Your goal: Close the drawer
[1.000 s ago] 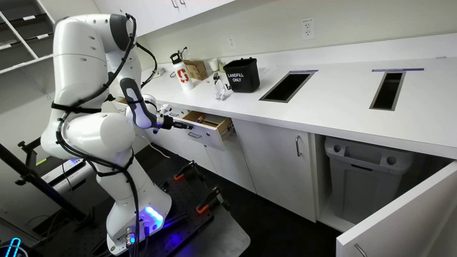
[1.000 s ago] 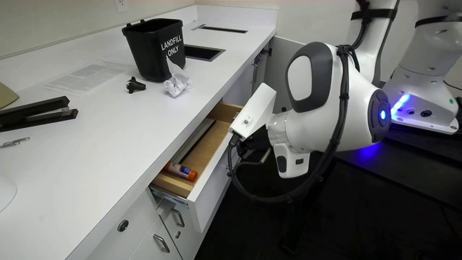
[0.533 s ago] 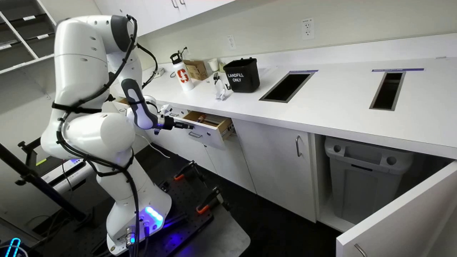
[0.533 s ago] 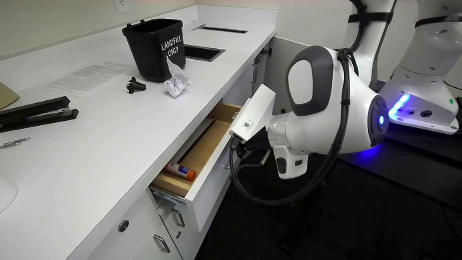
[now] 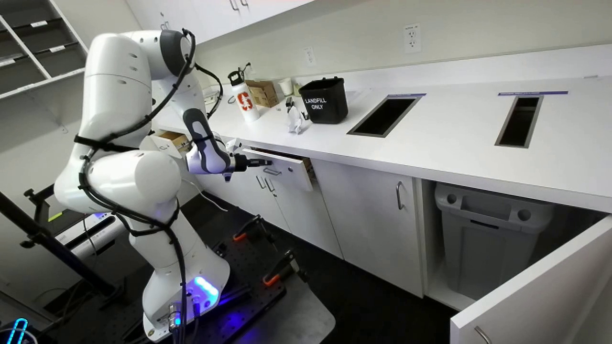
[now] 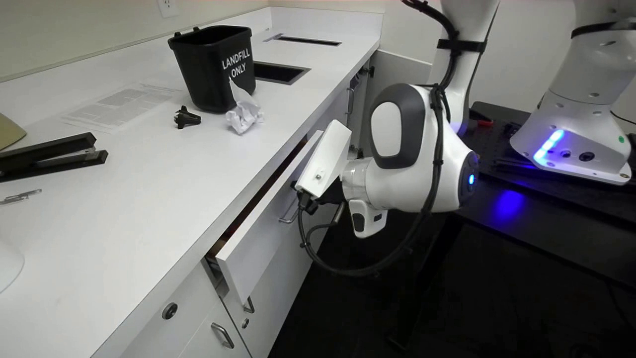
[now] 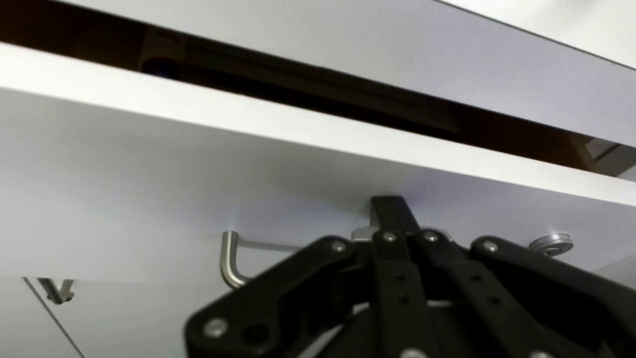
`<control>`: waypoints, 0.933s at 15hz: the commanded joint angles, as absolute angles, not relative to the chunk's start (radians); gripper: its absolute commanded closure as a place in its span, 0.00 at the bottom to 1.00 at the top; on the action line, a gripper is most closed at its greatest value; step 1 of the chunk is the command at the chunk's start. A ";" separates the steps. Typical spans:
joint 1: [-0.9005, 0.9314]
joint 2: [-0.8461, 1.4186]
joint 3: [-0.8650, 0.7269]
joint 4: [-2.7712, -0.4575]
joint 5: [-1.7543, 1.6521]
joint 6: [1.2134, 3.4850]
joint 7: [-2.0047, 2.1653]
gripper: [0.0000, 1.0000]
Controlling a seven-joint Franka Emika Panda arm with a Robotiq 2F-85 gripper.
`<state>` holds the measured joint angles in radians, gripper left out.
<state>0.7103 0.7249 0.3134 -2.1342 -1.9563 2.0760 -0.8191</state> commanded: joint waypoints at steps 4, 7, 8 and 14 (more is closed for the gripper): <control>0.690 0.610 0.380 -2.150 -1.773 2.039 -1.014 1.00; 0.689 0.490 0.435 -2.179 -1.637 1.981 -1.128 1.00; 0.683 0.455 0.451 -2.181 -1.596 1.971 -1.162 1.00; 0.657 0.333 0.475 -2.172 -1.459 2.001 -1.279 1.00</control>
<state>0.6835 0.3968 0.4634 -2.1421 -1.5066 1.9853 -1.2349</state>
